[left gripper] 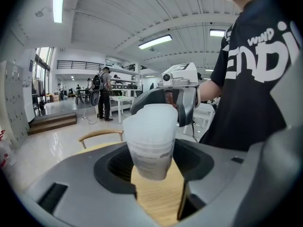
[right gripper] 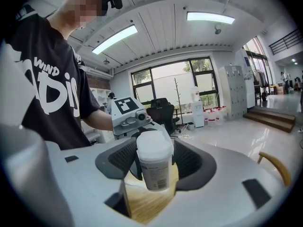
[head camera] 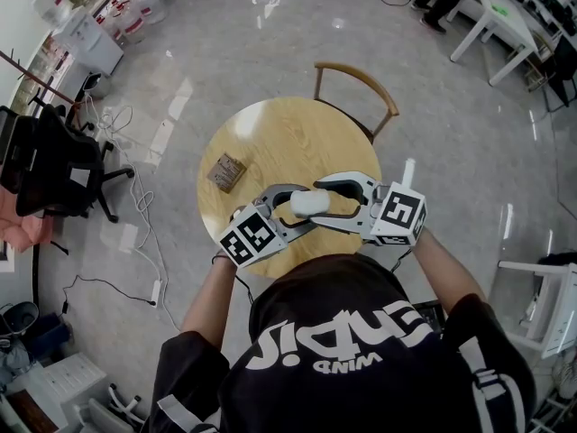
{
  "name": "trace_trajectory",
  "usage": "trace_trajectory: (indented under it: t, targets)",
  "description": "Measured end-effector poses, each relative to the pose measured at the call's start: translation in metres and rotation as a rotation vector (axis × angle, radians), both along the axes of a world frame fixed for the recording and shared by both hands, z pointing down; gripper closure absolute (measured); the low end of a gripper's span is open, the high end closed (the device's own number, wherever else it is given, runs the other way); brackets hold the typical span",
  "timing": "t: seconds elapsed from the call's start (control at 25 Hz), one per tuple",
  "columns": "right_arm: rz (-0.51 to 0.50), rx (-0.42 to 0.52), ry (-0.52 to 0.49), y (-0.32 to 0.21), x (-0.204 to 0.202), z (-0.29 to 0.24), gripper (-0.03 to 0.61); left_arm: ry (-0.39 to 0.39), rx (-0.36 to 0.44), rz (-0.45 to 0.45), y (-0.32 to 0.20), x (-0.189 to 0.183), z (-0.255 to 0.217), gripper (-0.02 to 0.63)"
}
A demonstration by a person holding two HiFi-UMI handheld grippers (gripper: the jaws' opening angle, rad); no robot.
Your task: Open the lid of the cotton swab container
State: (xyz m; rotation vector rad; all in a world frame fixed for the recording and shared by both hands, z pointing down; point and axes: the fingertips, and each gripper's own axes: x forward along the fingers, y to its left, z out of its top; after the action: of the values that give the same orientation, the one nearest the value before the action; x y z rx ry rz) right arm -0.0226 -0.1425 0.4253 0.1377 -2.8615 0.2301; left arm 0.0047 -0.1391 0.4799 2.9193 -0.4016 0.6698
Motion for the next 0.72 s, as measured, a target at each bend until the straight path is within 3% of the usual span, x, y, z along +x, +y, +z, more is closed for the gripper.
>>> trace_trajectory:
  t: [0.4, 0.72]
  targets:
    - [0.021, -0.019, 0.001, -0.0004, 0.0011, 0.0056, 0.348, -0.004, -0.006, 0.007, 0.0009, 0.0035, 0.0021, 0.357]
    - [0.014, -0.093, -0.036, 0.0022, 0.0030, 0.0075, 0.354, 0.014, -0.025, 0.040, 0.0073, 0.0040, 0.0044, 0.359]
